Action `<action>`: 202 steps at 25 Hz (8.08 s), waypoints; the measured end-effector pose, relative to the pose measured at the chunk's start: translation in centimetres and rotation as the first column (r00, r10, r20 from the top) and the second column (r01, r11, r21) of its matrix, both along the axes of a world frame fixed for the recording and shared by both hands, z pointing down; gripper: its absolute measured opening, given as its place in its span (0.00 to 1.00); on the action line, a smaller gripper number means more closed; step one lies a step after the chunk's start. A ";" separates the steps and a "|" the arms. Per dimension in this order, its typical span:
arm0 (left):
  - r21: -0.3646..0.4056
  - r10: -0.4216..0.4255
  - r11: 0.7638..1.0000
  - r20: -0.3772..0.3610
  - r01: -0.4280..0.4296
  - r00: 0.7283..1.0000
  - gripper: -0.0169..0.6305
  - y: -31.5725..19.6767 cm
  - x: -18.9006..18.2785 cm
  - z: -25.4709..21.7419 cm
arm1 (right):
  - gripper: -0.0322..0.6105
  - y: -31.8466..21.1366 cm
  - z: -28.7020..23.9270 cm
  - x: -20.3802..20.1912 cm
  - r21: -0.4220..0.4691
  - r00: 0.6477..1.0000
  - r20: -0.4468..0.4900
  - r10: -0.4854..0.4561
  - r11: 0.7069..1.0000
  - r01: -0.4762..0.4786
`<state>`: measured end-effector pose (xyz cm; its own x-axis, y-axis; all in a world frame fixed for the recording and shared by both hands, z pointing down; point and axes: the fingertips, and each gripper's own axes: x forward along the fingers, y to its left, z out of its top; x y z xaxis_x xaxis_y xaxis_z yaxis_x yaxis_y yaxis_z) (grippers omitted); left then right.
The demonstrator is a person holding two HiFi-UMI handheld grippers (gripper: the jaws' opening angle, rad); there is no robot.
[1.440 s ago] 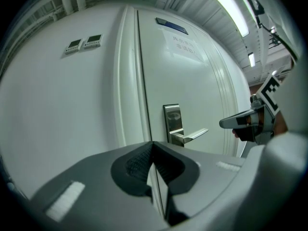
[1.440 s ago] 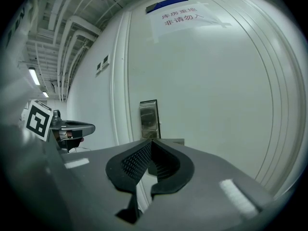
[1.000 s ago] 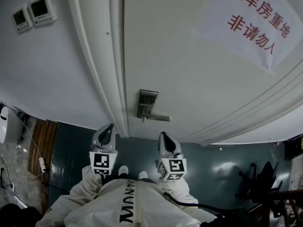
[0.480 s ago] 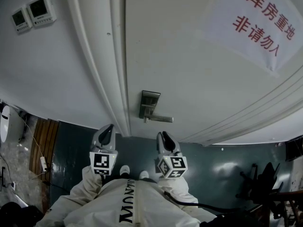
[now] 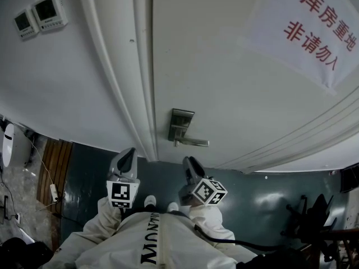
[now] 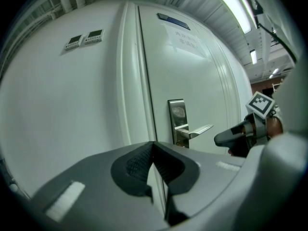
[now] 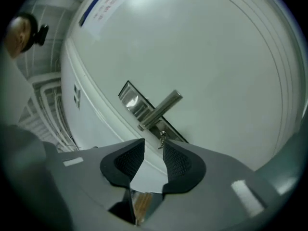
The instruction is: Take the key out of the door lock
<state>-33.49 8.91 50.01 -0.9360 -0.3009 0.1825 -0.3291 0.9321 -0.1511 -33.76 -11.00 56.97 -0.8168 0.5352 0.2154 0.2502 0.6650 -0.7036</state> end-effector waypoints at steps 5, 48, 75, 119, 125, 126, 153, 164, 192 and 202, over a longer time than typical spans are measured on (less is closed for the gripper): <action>-0.007 -0.003 1.000 -0.008 0.003 1.000 0.03 0.2 0.3 0.1 | 0.22 0.4 1.9 -0.6 -0.223 0.995 -0.097 -0.004 0.975 -0.018; -0.036 -0.076 0.997 -0.040 0.075 0.996 0.03 2.7 2.0 0.8 | 0.17 3.5 6.1 -8.4 -0.689 0.973 -0.230 -0.030 0.711 -0.141; -0.035 -0.066 0.997 -0.039 0.065 0.997 0.03 2.6 2.9 0.8 | 0.08 3.5 5.8 -7.6 -0.698 0.968 -0.252 -0.005 0.694 -0.179; 0.007 0.069 0.998 -0.043 -0.069 0.997 0.03 -1.9 0.9 1.4 | 0.09 -0.1 -0.2 0.2 0.363 0.995 0.100 -0.002 0.931 -0.035; 0.008 0.088 0.996 -0.041 -0.088 0.995 0.03 -3.1 0.5 1.4 | 0.09 -1.5 -2.5 1.3 0.540 0.980 0.201 -0.009 0.836 -0.102; 0.008 0.088 0.996 -0.041 -0.088 0.995 0.03 -3.3 0.4 1.4 | 0.09 -1.7 -2.9 1.5 0.560 0.976 0.216 -0.012 0.820 -0.114; 0.002 0.046 0.999 0.006 -0.047 0.999 0.03 -3.2 10.2 0.5 | 0.09 -4.1 -5.4 11.2 0.529 0.956 0.293 0.036 0.826 -0.193; 0.046 0.083 0.995 0.019 -0.083 0.996 0.03 5.0 20.5 1.7 | 0.09 2.5 -6.0 22.1 0.529 0.937 0.333 0.108 0.801 -0.281; 0.049 0.120 0.991 0.045 -0.122 0.992 0.03 1.0 28.6 0.4 | 0.09 0.1 -6.7 31.4 0.563 0.938 0.337 0.075 0.783 -0.265; 0.036 0.118 0.992 0.050 -0.120 0.992 0.03 -0.7 27.9 -0.1 | 0.09 -1.0 -6.5 30.6 0.559 0.942 0.331 0.064 0.790 -0.250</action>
<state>-5.63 8.17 49.96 -0.9007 -0.4163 0.1242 -0.4309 0.8924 -0.1337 -3.11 -12.00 50.45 -0.9515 0.2396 0.1930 0.2280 0.9703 -0.0804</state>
